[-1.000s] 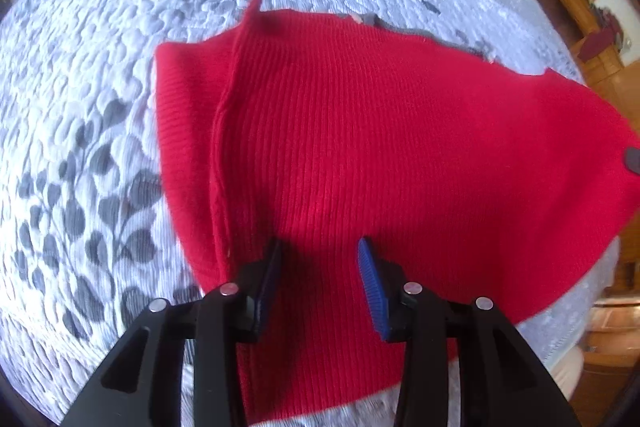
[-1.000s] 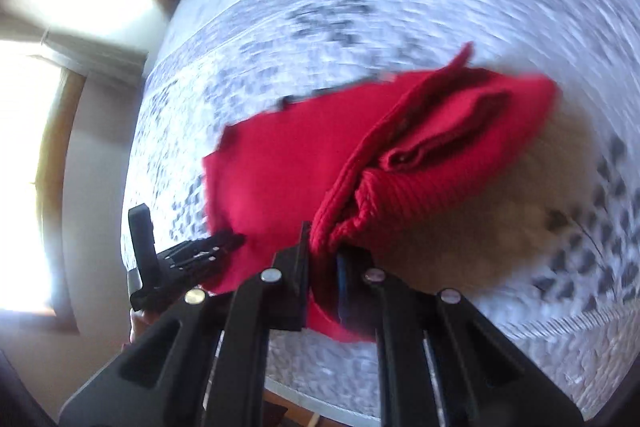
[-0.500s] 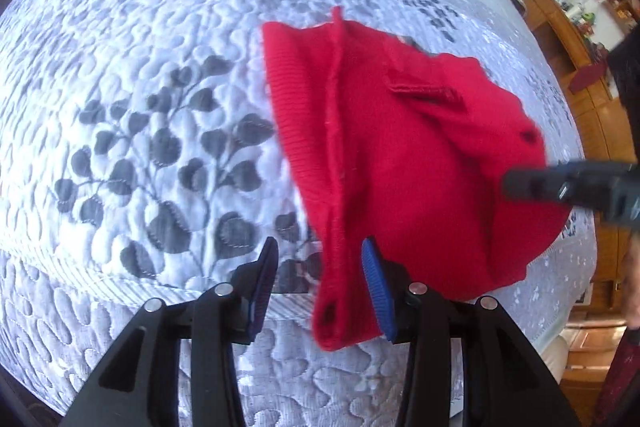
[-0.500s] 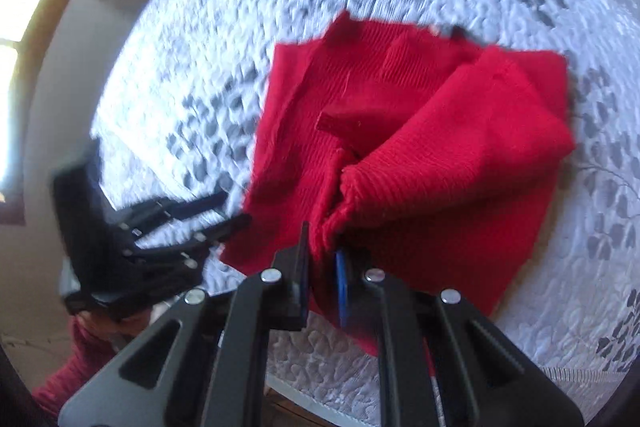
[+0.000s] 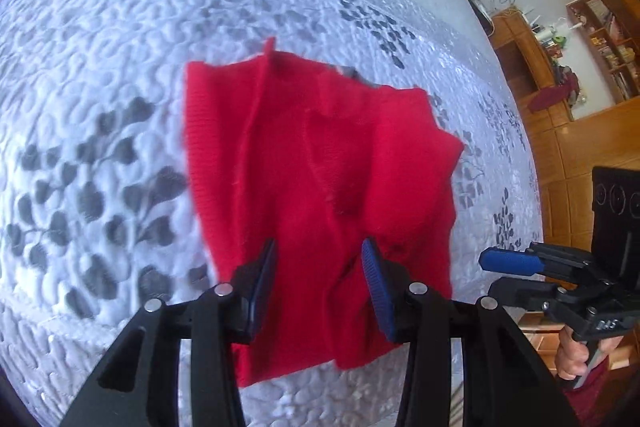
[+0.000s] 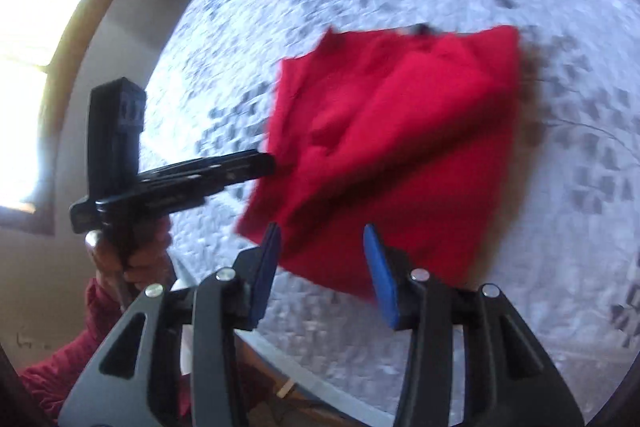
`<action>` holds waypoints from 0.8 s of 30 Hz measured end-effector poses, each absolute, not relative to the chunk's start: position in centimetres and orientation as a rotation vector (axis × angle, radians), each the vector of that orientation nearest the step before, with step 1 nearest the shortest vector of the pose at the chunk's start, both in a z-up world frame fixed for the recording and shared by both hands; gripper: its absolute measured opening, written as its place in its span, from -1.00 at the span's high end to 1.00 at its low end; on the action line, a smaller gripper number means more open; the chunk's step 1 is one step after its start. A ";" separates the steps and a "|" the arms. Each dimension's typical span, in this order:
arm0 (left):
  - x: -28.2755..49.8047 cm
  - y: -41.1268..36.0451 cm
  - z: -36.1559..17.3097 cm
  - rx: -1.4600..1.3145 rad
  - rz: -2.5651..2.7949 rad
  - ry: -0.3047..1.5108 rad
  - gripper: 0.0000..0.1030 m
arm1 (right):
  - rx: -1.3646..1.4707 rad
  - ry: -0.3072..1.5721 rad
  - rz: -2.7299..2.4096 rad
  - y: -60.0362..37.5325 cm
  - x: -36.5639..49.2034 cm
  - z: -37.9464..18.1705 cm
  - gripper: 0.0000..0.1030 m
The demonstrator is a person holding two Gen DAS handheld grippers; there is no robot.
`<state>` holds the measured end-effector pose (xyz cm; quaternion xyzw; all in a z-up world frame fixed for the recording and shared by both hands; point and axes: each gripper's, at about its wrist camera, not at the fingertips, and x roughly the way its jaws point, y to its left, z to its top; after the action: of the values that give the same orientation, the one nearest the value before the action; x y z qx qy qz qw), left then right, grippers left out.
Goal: Fold small clothes
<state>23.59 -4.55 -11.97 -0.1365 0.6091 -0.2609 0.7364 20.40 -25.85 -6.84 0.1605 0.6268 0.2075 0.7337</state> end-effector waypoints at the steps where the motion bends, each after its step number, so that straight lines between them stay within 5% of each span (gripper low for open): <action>1: 23.6 -5.2 -11.9 -0.288 -0.572 1.341 0.14 | 0.383 1.377 0.440 -27.0 20.2 -7.1 0.15; 10: 22.7 -14.9 -7.7 0.092 -0.594 1.160 0.18 | 0.499 1.366 0.335 -33.9 18.4 -9.8 0.15; 19: 24.4 -24.5 -10.5 0.488 -0.503 1.085 0.15 | 0.588 1.359 0.335 -37.1 18.0 -10.9 0.15; 24: 26.5 -24.7 -12.5 0.474 -0.461 1.165 0.83 | 0.615 1.348 0.334 -38.2 17.8 -11.1 0.09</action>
<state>26.51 -24.75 -12.45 0.2195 0.5398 -0.2136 0.7841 17.75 -38.21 -11.13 0.2786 0.6112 0.1516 0.7252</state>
